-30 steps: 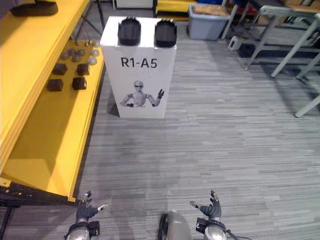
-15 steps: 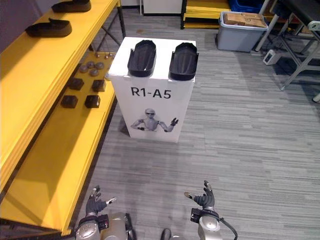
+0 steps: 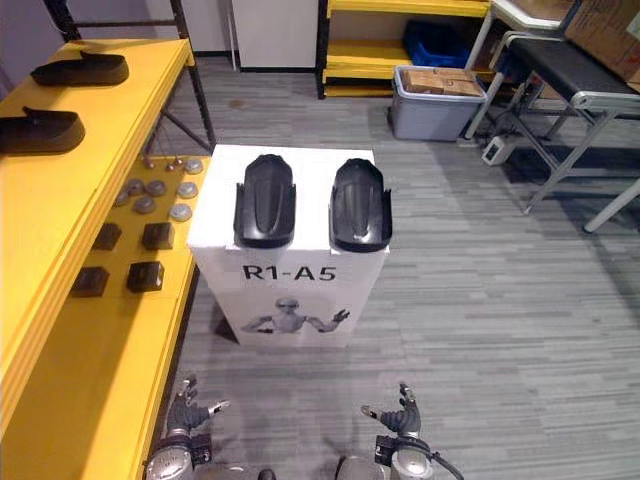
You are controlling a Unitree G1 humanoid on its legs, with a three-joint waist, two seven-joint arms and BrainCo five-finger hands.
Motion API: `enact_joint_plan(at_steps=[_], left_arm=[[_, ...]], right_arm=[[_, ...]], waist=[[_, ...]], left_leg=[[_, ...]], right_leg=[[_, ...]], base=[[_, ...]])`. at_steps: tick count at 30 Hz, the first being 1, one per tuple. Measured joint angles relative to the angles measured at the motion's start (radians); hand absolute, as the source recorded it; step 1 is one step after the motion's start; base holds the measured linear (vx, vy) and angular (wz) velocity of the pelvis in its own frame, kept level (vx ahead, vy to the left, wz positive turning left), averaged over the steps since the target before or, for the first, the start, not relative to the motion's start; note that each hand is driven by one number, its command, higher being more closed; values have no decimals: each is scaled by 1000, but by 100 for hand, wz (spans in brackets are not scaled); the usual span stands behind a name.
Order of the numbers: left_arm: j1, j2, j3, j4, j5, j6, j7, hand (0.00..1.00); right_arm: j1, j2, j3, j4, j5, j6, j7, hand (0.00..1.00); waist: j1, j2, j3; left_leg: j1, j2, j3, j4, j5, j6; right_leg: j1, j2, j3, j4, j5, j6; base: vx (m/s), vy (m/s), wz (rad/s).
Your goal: Walk over and take plastic housings, then place them on the shelf
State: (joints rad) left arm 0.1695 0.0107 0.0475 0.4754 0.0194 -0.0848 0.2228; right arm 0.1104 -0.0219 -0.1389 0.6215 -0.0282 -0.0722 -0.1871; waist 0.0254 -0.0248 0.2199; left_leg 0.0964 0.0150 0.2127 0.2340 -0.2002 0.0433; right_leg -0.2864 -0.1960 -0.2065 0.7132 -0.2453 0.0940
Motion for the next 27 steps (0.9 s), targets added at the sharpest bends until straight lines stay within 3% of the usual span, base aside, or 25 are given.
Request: enact_joint_plan(at_steps=[1, 2, 3, 4, 5, 7, 9, 10, 12, 13, 14, 15, 17, 18, 21, 27], left_arm=[[0, 2, 3, 4, 0, -1, 2, 0], [1, 8, 5, 12, 0, -2, 6, 0], [-11, 9, 9, 48, 1, 1, 7, 0], [-13, -7, 9, 57, 2, 1, 7, 0], [-11, -16, 14, 55, 2, 1, 7, 0], [-23, -48, 39, 54, 2, 1, 6, 0], [-31, -65, 40, 47, 1, 1, 4, 0], [-21, -65, 44, 36, 0, -2, 2, 0], [-23, -65, 45, 19, -2, -2, 2, 0], [-21, -65, 44, 8, -8, -4, 2, 0], [-23, -65, 43, 9, -9, -3, 2, 0], [-21, -64, 43, 20, -16, -2, 2, 0], [-26, -50, 45, 26, -18, 2, 5, 0], [-22, -50, 44, 26, -18, 3, 5, 0], [-7, -42, 44, 26, -18, 3, 6, 0], [2, -17, 45, 28, -18, 5, 7, 0]], right_arm=[[2, 0, 0, 8, 0, 0, 0, 0], [5, 0, 0, 25, 0, 0, 0, 0], [6, -16, -4, 65, 0, 0, 0, 0], [4, -31, -14, 78, 1, 8, 0, 0], [3, -30, -19, 73, 1, 8, 0, 0], [8, -32, -20, 54, 6, 8, -2, 0], [23, -28, -17, 33, 12, 7, -3, 0], [26, -18, -24, 14, 25, 5, -7, 0], [18, -13, -39, 4, 31, 4, -8, 0], [13, -10, -50, -5, 34, 4, -9, 0], [13, -11, -53, -11, 39, 4, -9, 0], [14, -9, -66, -11, 53, 5, -11, 0], [28, 9, -69, -18, 61, 5, -11, 0], [43, 15, -79, -22, 61, 5, -12, 0], [57, 20, -88, -22, 76, 5, -19, 0], [80, 14, -186, -184, 106, 6, -47, 0]], waist=[[-3, -1, -1], [-9, -7, -11], [-13, -1, -19], [1, 33, -39], [4, 42, -43], [-12, 45, -40], [2, 30, -29], [11, 32, -31], [13, 33, -31], [15, 36, -31], [15, 50, -36], [14, 61, -45], [19, 24, -47], [17, 19, -50], [15, 21, -54], [13, 21, -55]], left_leg=[[13, 4, -8, 0, -6, -10], [24, 3, -26, 0, -21, -35], [43, 15, -55, 5, -46, -66], [35, 57, -53, 17, -38, -77], [32, 66, -50, 24, -30, -88], [-21, 91, -57, 174, 11, -133], [-121, 127, -50, 453, 66, -133], [-173, 151, -25, 495, -23, -139], [-202, 157, -22, 408, -40, -143], [-225, 158, -25, 256, -20, -130], [-236, 162, -30, 130, 78, -118], [-235, 168, -45, 79, 115, -104], [-205, 137, -18, 14, 124, -95], [-182, 117, -4, -18, 130, -89], [-127, 82, 21, -87, 145, -80], [-67, 88, 43, -200, 187, -99]], right_leg=[[2, 16, 2, -91, 15, -13], [16, 38, 8, -240, 77, -35], [32, 61, 11, -300, 194, -90], [50, 94, -4, -332, 204, -102], [60, 105, -10, -352, 203, -104], [135, 111, -51, -417, 201, -106], [248, 107, -54, -502, 202, -107], [301, 104, -48, -532, 203, -107], [317, 102, -43, -544, 203, -106], [322, 107, -39, -553, 203, -102], [320, 120, -27, -556, 202, -91], [322, 140, -14, -572, 183, -63], [321, 108, 5, -585, 178, -53], [322, 89, 7, -585, 174, -48], [342, 62, 28, -590, 159, -24], [341, 87, 55, -600, 161, -27]], base=[[458, -155, 53], [467, -183, 59], [558, -221, 45], [551, -225, 23], [445, -185, 2], [351, -189, 34], [332, -149, 19], [308, -85, -18], [161, 32, -21], [167, 121, -24], [197, 195, -35], [168, 185, -25], [192, 163, -20], [176, 143, -19], [101, 82, -13], [56, -23, -10]])
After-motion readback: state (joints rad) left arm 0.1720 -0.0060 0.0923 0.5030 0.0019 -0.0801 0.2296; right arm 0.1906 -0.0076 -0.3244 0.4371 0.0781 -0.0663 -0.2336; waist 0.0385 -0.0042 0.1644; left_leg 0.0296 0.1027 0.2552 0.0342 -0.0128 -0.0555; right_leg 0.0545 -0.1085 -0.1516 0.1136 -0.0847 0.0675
